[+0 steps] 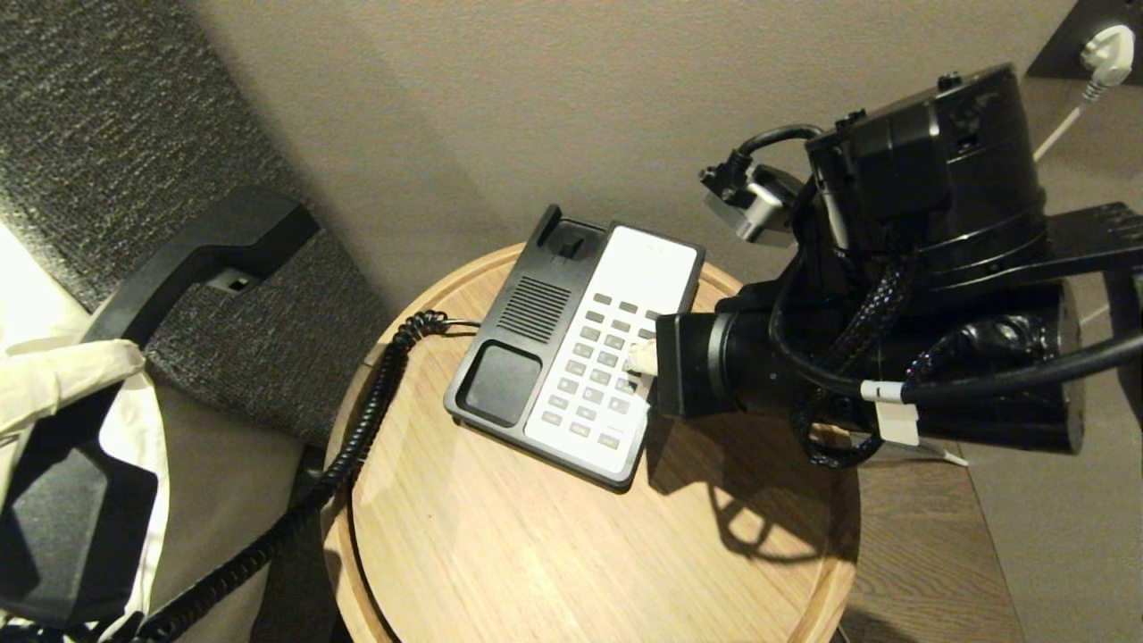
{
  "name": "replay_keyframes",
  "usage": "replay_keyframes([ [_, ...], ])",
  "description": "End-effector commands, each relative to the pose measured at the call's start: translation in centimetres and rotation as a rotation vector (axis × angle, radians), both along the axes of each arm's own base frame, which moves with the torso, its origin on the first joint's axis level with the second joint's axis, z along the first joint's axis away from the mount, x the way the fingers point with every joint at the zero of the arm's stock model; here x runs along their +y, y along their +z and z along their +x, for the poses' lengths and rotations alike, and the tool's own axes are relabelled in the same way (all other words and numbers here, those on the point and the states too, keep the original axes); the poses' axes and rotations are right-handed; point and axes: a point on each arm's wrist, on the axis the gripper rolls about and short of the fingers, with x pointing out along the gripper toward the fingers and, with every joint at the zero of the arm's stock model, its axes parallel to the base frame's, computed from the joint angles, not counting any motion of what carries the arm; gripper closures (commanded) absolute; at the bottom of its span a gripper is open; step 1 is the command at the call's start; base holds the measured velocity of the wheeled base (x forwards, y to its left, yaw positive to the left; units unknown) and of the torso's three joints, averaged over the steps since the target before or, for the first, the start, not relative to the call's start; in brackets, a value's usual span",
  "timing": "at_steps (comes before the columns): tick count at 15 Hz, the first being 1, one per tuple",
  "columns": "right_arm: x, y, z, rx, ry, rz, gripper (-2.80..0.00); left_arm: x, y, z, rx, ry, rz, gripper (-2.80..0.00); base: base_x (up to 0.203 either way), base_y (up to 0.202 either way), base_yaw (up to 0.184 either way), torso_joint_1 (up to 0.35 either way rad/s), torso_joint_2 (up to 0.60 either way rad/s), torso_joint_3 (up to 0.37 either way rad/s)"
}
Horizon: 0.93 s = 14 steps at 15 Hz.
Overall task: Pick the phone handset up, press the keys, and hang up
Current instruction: Dial the number
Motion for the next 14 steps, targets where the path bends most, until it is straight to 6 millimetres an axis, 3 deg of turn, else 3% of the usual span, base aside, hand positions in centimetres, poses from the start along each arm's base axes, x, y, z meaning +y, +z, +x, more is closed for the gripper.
replay_keyframes([
  [1, 0.2, -0.4, 0.2, 0.007, -0.007, -0.008, 0.00, 0.0, 0.0, 0.0, 0.003, 0.003, -0.001, 0.00, 0.000, 0.000, 0.000, 0.000, 0.00, 0.000],
  [14, 0.5, -1.5, 1.2, 0.019, -0.026, -0.049, 0.00, 0.1, 0.0, -0.1, -0.004, 0.003, -0.007, 0.00, 0.000, 0.000, 0.000, 0.000, 0.00, 0.000],
])
